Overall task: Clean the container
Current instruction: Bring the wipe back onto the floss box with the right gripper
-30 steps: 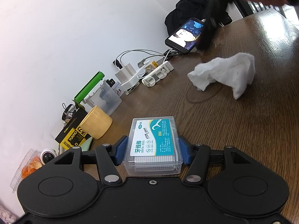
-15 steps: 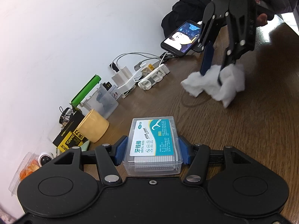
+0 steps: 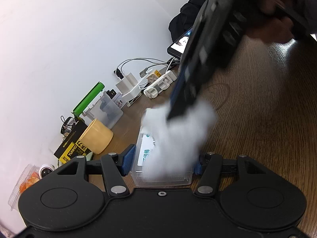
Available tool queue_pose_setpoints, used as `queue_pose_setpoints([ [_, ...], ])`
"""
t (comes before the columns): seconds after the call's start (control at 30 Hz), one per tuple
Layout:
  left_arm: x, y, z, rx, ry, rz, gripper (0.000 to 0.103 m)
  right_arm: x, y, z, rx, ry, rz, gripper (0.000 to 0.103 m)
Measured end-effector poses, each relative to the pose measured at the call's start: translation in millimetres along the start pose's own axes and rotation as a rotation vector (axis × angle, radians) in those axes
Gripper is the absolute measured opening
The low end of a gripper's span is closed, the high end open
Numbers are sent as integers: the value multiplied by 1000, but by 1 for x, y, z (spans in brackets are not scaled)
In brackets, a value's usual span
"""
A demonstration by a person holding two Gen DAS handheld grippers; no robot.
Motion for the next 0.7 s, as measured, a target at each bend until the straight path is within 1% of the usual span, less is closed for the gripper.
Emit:
queue_pose_setpoints([
  [0.07,0,0,0,-1,0,-1,56,-9,17,3,54,20,-29,17],
  [0.13,1,0,0,0,0,0,56,-10,18,5,67,26,-13,17],
  [0.2,1,0,-1,1,0,1,56,-8,5,6,57,28,56,17],
  [0.27,1,0,-1,1,0,0,56,-7,-16,5,31,26,178,17],
  [0.3,1,0,-1,0,0,0,56,-6,-25,4,7,23,216,17],
  [0.33,1,0,-1,0,0,0,56,-5,-30,2,-10,17,230,17],
  [0.43,1,0,-1,1,0,1,56,-8,-23,-4,-7,-19,180,17],
  [0.57,1,0,-1,1,0,1,56,-21,8,-5,56,-20,52,17],
  [0.63,1,0,-1,1,1,1,56,-23,19,-3,78,-8,7,17],
  [0.7,0,1,-1,2,1,2,56,-22,20,1,83,5,6,17],
])
Point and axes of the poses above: each gripper's, at about its wrist camera, not at the fingertips, and x roughly against the way its jaws point, y to its left, z to its underside, the point moved 4 cm from there along -x, roughly the way its jaws point, and after that the axes turned 5 degrees about -x, right-handed, at the moved point
